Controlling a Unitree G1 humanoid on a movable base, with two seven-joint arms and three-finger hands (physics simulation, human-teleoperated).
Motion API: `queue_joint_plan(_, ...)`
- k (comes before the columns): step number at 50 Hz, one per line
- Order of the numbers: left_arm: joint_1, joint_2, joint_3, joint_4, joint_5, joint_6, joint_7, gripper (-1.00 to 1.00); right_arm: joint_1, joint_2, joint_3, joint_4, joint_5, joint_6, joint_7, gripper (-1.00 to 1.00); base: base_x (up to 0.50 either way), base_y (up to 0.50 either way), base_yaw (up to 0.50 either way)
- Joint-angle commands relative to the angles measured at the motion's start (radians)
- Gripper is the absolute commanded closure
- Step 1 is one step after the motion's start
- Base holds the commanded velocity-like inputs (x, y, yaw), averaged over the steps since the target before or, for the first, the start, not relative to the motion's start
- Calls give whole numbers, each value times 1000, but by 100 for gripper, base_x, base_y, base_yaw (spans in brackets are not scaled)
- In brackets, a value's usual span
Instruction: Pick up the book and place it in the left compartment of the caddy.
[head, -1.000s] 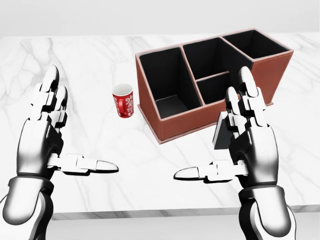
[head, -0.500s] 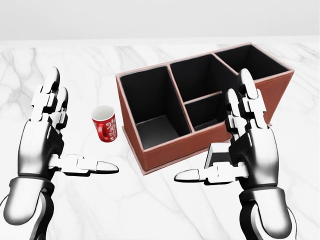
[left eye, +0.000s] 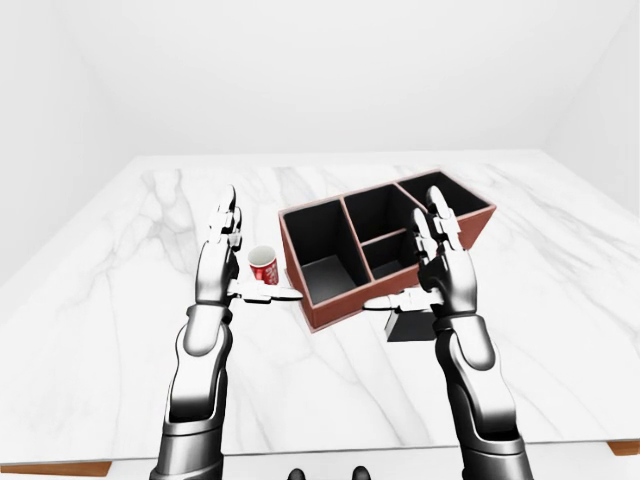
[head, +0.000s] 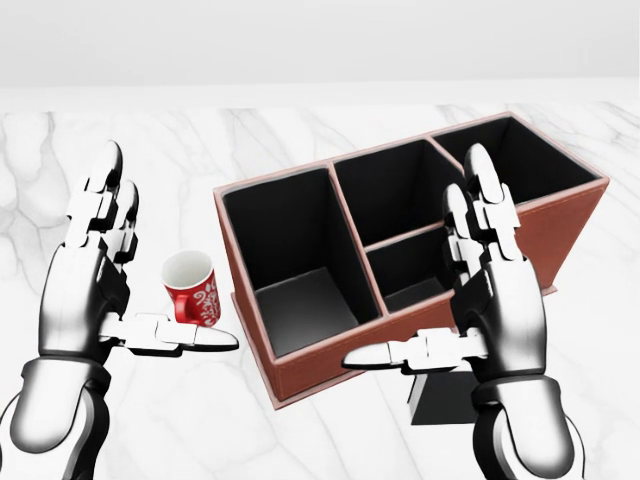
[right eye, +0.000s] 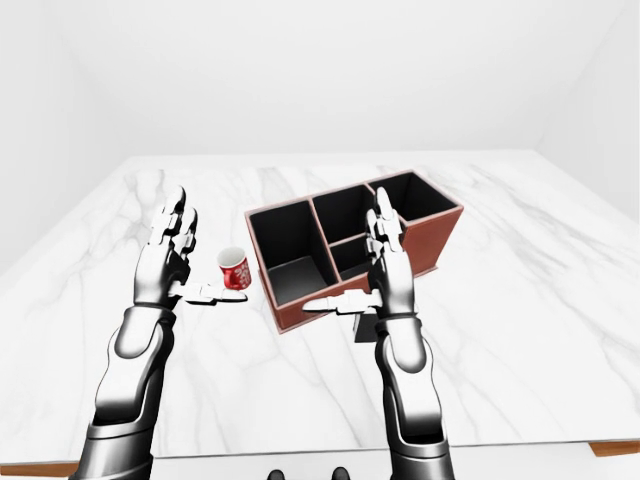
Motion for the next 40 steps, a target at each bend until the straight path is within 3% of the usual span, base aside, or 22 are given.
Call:
queue_joint_plan(1, 0, 1, 1, 7, 0, 0, 0, -100, 3, 1, 7, 10, -16, 0, 3, -100, 0, 0, 0)
queue_joint_plan(11, -9, 4, 4, 16, -2, 0, 0, -100, -1, -1, 0, 4, -13, 0, 13, -100, 0, 0, 0)
queue_joint_plan(22, -11, 4, 3, 17, -3, 0, -1, -100, -5, 2, 7, 2, -14, 0, 16, -100, 34, 0, 0)
queue_joint_plan(31, -3, 3, 4, 9, -3, 0, -1, -100, 5, -7, 6, -9, -28, 0, 25, -100, 0, 0, 0)
queue_joint_plan(35, -4, 5, 7, 8, -5, 0, -1, -100, 12, -57, 6, -5, -140, 0, 92, -100, 0, 0, 0)
queue_joint_plan(36, -3, 5, 6, 8, -5, 0, -1, -100, 15, -90, 10, 20, -231, 0, 108, -100, 0, 0, 0)
queue_joint_plan(37, -3, 4, 6, 8, -5, 0, -1, -100, 15, -78, 0, 23, -249, 0, 122, -100, 0, 0, 0)
queue_joint_plan(38, -1, 4, 5, 6, -4, 0, 0, -100, 13, -114, -3, 49, -340, -16, 138, -100, 0, 0, 0)
queue_joint_plan(40, 1, 3, 5, 4, -4, 0, 1, -100, 15, -117, -33, 47, -387, -47, 186, -100, 0, 0, 0)
